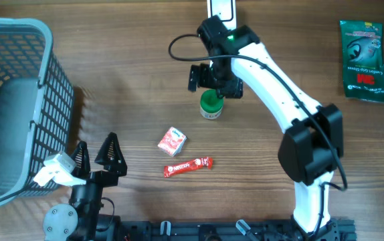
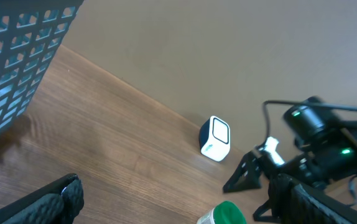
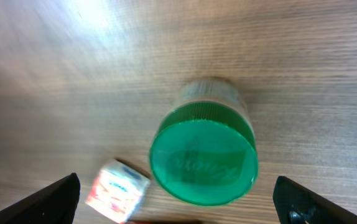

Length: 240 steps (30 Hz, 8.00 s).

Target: Scan the item barcode

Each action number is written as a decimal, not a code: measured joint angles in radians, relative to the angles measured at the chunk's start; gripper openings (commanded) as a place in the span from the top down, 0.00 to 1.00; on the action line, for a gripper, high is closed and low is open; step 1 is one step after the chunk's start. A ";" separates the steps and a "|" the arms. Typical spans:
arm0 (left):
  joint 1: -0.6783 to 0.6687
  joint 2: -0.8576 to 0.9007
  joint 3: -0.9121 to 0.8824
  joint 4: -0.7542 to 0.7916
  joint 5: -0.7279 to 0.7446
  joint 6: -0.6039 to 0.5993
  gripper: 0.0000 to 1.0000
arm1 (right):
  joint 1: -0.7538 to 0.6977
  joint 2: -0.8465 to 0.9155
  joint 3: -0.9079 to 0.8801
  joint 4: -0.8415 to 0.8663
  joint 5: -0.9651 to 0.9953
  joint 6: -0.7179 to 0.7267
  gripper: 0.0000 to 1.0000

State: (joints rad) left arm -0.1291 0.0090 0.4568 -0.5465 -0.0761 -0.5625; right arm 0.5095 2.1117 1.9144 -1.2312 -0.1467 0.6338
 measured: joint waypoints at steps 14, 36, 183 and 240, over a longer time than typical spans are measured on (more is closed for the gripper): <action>0.000 0.000 0.000 0.000 0.000 0.000 0.00 | -0.024 0.124 -0.063 0.039 -0.004 0.061 0.00; 0.000 0.000 0.000 0.000 0.000 0.000 0.00 | 0.011 0.196 -0.063 0.054 0.036 0.069 0.42; 0.000 0.000 0.000 0.000 0.000 0.000 0.00 | -0.780 -0.321 0.232 -0.277 0.003 0.079 0.06; 0.000 0.000 0.000 0.001 0.000 0.000 0.00 | -0.213 -0.199 -0.757 -0.139 -1.234 -1.482 0.95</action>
State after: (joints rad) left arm -0.1291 0.0093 0.4568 -0.5457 -0.0761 -0.5625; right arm 0.2966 1.9125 1.1576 -1.3701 -1.3804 -0.8486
